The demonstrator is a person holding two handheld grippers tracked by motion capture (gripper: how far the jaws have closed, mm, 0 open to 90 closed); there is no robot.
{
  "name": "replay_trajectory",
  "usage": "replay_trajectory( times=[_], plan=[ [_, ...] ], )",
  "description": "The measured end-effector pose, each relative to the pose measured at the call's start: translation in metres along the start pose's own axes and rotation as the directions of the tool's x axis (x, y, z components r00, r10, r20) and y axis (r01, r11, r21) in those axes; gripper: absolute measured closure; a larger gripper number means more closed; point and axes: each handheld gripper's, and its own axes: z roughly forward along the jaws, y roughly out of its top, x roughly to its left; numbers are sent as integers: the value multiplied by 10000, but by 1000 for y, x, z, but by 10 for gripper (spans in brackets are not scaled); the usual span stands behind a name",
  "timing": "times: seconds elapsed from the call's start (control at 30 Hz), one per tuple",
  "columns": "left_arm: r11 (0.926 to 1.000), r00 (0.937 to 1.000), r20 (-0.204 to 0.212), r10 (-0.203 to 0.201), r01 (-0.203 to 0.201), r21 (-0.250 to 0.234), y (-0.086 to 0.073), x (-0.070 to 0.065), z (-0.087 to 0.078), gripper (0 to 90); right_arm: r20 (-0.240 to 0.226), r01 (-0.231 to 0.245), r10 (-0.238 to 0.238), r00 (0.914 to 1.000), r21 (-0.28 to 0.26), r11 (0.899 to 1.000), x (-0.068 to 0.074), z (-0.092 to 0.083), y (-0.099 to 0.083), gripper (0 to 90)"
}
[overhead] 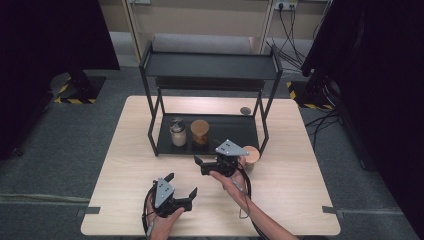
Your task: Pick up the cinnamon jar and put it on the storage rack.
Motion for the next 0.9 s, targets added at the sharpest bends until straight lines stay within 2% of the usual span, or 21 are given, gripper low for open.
replay_trajectory(
  times=[0.43, 0.9],
  plan=[
    [10000, 10000, -10, 3, -3, -9, 0, 0, 0, 22, -200, -137, 137, 9997, -21, 9999, 1, -11, -11, 47],
    [10000, 10000, -5, 27, -27, -18, 0, 0, 0, 23, -311, -60, 66, 9995, 171, 9998, 2, -19, -19, 47]
  ],
)
